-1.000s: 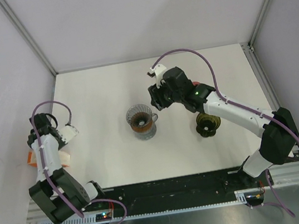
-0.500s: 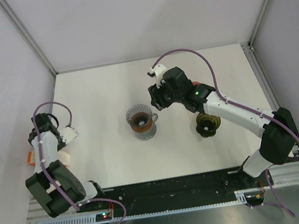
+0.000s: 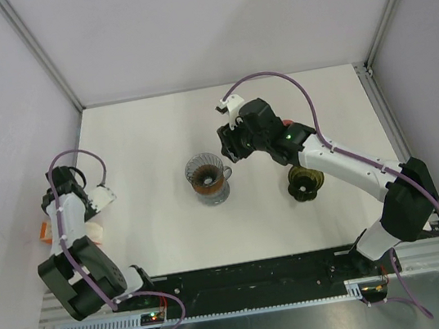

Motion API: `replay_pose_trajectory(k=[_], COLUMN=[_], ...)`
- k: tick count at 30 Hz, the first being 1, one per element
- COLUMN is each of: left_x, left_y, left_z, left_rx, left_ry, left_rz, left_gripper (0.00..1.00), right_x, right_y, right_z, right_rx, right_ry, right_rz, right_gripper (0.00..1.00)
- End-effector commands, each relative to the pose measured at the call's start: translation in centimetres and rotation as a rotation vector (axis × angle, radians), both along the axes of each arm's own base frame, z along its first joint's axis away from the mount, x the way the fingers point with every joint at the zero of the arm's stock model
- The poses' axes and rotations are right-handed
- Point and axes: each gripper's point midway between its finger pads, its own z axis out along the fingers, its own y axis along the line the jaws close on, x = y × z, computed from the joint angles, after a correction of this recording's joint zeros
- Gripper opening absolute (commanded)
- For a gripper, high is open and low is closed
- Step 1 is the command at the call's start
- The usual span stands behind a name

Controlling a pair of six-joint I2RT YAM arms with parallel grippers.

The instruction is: Place the coffee filter in the dripper

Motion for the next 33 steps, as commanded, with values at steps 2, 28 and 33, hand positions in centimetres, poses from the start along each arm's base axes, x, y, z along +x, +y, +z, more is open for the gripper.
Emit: replay_pose_trajectory(k=[2, 28, 33], left_x=[0.4, 2.5, 2.7], left_y=[0.2, -1.7, -2.3], left_z=[2.1, 6.5, 7.3], left_rx=[0.038, 0.036, 0.031], left_ry=[-0.056, -0.242, -0.275], left_rz=[-0.051, -0.215, -0.25], left_gripper=[0.0, 0.0, 0.0], right_x=[0.2, 0.0, 0.0], right_y=[0.4, 0.5, 0.4], right_z=[0.2, 0.3, 0.5], right_rx=[0.008, 0.018, 0.018], right_ry=[-0.014, -0.009, -0.015], right_rz=[0.014, 0.019, 0.017], right_gripper=[0.52, 0.52, 0.52])
